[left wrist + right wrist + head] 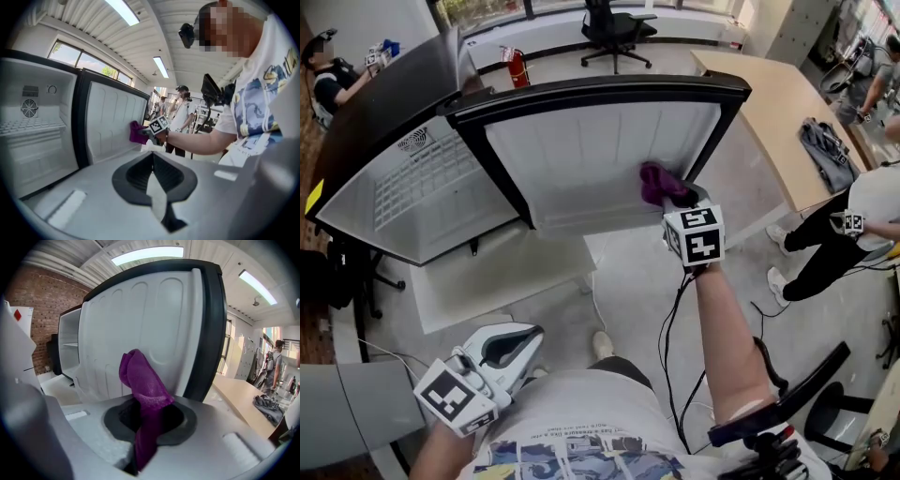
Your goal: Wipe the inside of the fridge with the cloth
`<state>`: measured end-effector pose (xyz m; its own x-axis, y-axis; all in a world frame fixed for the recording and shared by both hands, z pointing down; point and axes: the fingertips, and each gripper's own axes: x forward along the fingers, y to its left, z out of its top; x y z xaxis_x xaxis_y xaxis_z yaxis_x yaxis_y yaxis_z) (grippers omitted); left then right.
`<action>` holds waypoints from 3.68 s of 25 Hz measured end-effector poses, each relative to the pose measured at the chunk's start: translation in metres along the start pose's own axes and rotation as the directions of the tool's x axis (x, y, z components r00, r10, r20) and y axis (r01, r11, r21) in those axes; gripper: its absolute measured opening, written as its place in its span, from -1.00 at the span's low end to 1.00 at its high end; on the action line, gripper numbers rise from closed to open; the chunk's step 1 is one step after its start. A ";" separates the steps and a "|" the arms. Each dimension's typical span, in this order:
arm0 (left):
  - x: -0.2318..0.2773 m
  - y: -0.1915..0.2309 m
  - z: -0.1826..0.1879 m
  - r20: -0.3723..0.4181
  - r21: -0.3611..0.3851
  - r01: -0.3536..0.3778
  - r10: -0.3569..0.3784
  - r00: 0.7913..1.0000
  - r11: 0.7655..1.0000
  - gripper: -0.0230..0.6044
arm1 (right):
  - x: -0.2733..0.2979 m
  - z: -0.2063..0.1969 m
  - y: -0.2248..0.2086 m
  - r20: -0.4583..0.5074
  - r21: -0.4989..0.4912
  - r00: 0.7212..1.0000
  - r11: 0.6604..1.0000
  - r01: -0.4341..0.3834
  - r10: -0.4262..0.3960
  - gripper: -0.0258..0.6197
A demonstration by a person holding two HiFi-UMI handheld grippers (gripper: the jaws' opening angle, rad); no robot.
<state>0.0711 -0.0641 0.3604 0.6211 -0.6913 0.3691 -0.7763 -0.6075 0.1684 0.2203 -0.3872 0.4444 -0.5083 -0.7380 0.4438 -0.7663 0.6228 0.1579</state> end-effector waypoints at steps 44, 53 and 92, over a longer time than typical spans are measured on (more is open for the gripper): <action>-0.078 0.021 -0.034 -0.014 -0.109 -0.244 0.244 0.970 0.964 -0.91 | 0.062 0.034 0.223 -0.011 -0.306 0.895 0.851 -0.427 0.446 -0.76; -0.063 0.014 -0.027 -0.017 -0.090 -0.215 0.214 0.977 0.973 -0.91 | 0.064 0.016 0.185 -0.035 -0.288 0.930 0.887 -0.360 0.366 -0.76; -0.002 -0.008 -0.008 -0.026 0.000 0.020 -0.020 0.999 1.000 -0.91 | -0.034 -0.007 -0.014 -0.008 -0.215 0.993 0.970 0.111 -0.116 -0.76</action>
<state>0.0752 -0.0544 0.3652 0.6339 -0.6684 0.3891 -0.7634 -0.6214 0.1762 0.2505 -0.3691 0.4332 -0.4132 -0.8029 0.4297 -0.7153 0.5782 0.3925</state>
